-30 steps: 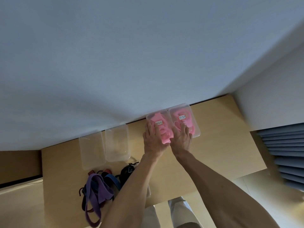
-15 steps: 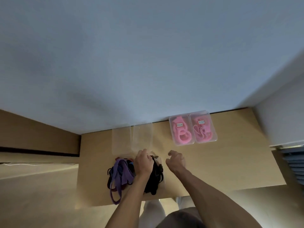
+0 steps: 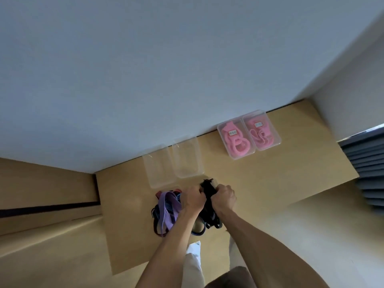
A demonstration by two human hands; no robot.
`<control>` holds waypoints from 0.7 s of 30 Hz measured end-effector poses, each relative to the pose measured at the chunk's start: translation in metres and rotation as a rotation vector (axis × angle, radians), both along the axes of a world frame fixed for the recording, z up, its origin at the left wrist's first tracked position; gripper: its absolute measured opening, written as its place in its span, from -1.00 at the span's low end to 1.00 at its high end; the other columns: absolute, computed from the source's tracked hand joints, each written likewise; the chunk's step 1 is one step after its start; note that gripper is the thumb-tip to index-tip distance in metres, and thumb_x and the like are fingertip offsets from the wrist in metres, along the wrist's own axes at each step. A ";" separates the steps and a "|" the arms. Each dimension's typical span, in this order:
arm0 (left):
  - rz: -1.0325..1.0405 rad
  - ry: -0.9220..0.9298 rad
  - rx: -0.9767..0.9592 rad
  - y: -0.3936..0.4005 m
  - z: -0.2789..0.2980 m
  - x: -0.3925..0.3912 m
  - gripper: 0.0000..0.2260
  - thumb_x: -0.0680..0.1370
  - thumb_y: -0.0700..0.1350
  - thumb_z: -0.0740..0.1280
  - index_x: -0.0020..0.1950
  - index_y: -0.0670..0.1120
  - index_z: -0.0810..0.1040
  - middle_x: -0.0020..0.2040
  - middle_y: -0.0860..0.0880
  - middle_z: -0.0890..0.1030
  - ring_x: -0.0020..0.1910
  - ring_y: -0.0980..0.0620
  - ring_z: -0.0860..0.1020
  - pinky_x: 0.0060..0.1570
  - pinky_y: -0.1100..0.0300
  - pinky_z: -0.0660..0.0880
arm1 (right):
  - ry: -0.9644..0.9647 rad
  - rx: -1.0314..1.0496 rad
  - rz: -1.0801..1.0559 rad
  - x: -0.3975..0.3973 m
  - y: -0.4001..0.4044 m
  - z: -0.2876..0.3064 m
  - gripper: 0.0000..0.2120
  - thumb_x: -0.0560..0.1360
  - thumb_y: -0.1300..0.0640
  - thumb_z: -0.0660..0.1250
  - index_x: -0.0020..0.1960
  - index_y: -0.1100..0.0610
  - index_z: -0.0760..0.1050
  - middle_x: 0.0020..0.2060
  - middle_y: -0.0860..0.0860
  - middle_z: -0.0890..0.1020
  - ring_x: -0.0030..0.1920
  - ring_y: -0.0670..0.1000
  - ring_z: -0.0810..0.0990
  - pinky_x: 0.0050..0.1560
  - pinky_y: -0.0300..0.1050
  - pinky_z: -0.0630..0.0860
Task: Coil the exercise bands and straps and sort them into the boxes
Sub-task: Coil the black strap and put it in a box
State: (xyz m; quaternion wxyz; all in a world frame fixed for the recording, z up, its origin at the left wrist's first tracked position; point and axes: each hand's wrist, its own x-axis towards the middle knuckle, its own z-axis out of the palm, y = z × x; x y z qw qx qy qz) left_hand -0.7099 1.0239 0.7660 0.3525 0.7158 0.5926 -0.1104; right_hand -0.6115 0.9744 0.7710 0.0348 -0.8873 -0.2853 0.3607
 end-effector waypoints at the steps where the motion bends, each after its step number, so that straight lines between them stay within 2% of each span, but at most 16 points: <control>1: -0.048 -0.012 -0.005 0.000 0.001 -0.001 -0.85 0.51 -0.13 0.26 -0.05 -0.09 0.62 -0.11 -0.10 0.68 -0.07 -0.16 0.62 -0.24 0.10 0.48 | -0.028 0.017 -0.010 -0.005 -0.001 -0.001 -0.74 0.47 0.26 0.20 0.09 0.15 0.57 0.03 0.11 0.55 0.08 0.18 0.52 0.10 0.01 0.46; 4: -0.155 -0.017 -0.055 0.000 0.007 -0.006 -0.86 0.48 -0.17 0.29 -0.03 -0.07 0.62 -0.06 -0.08 0.68 -0.01 -0.16 0.62 -0.16 0.07 0.51 | -0.063 0.074 -0.069 -0.019 0.001 0.000 -0.77 0.46 0.25 0.21 0.05 0.14 0.58 -0.03 0.09 0.58 0.04 0.17 0.53 0.08 0.00 0.46; 6: -0.087 -0.130 -0.078 0.000 0.010 -0.010 -0.87 0.48 -0.22 0.28 -0.06 -0.10 0.61 -0.08 -0.12 0.68 -0.03 -0.20 0.60 -0.16 0.05 0.48 | -0.025 0.102 -0.147 -0.023 0.003 0.005 -0.80 0.44 0.26 0.20 -0.02 0.13 0.56 -0.13 0.08 0.60 -0.07 0.18 0.57 -0.04 0.00 0.53; 9: 0.234 -0.494 -0.216 0.005 0.025 -0.009 -0.75 0.48 -0.33 0.26 -0.09 -0.11 0.71 -0.14 -0.09 0.71 -0.09 -0.12 0.62 -0.12 0.09 0.50 | 0.099 0.180 -0.308 -0.022 0.006 0.015 -0.84 0.41 0.27 0.21 -0.19 0.04 0.49 -0.33 0.00 0.54 -0.30 0.11 0.54 -0.37 -0.14 0.40; 11: 0.576 -0.730 -0.417 0.008 0.037 -0.005 -0.68 0.52 -0.36 0.27 -0.20 -0.05 0.74 -0.23 -0.03 0.70 -0.23 0.00 0.61 -0.26 0.22 0.53 | 0.237 0.242 -0.413 -0.016 0.009 0.022 -0.81 0.39 0.31 0.24 -0.22 0.04 0.52 -0.35 0.00 0.56 -0.32 0.07 0.53 -0.41 -0.17 0.36; 12: 0.697 -0.791 -0.477 0.010 0.040 -0.004 -0.68 0.55 -0.35 0.26 -0.23 -0.06 0.72 -0.25 -0.05 0.69 -0.29 0.01 0.60 -0.36 0.28 0.50 | 0.310 0.268 -0.471 -0.013 0.009 0.027 -0.77 0.38 0.33 0.25 -0.19 0.04 0.57 -0.36 0.01 0.58 -0.33 0.06 0.52 -0.41 -0.19 0.36; 15: 0.734 -0.761 -0.502 0.013 0.041 -0.005 -0.77 0.60 -0.26 0.27 -0.20 -0.10 0.63 -0.22 -0.13 0.64 -0.32 -0.01 0.56 -0.48 0.34 0.36 | 0.521 0.353 -0.649 -0.002 0.004 0.040 -0.70 0.33 0.38 0.24 -0.11 0.14 0.67 -0.45 0.06 0.56 -0.45 0.02 0.43 -0.44 -0.21 0.34; 17: 0.717 -0.697 -0.553 0.014 0.045 -0.005 -0.84 0.61 -0.14 0.29 -0.13 -0.10 0.62 -0.24 -0.13 0.63 -0.37 0.02 0.55 -0.49 0.31 0.26 | 0.602 0.396 -0.715 0.004 -0.001 0.049 -0.72 0.29 0.37 0.22 -0.18 0.19 0.68 -0.50 0.08 0.53 -0.50 0.02 0.41 -0.45 -0.19 0.35; 19: 0.712 -0.662 -0.611 0.016 0.050 -0.001 -0.79 0.63 -0.04 0.28 -0.10 -0.13 0.59 -0.32 -0.09 0.65 -0.46 0.06 0.57 -0.50 0.29 0.24 | 0.675 0.424 -0.721 0.006 -0.006 0.059 -0.78 0.25 0.32 0.22 -0.26 0.22 0.65 -0.49 0.13 0.50 -0.48 0.06 0.41 -0.45 -0.17 0.35; 21: 0.705 -0.639 -0.612 0.018 0.056 0.004 -0.79 0.59 -0.05 0.35 -0.10 -0.19 0.60 -0.34 -0.10 0.63 -0.49 0.03 0.56 -0.50 0.27 0.27 | 0.672 0.417 -0.659 0.004 -0.011 0.067 -0.81 0.21 0.27 0.24 -0.30 0.18 0.63 -0.49 0.11 0.52 -0.46 0.06 0.42 -0.47 -0.20 0.35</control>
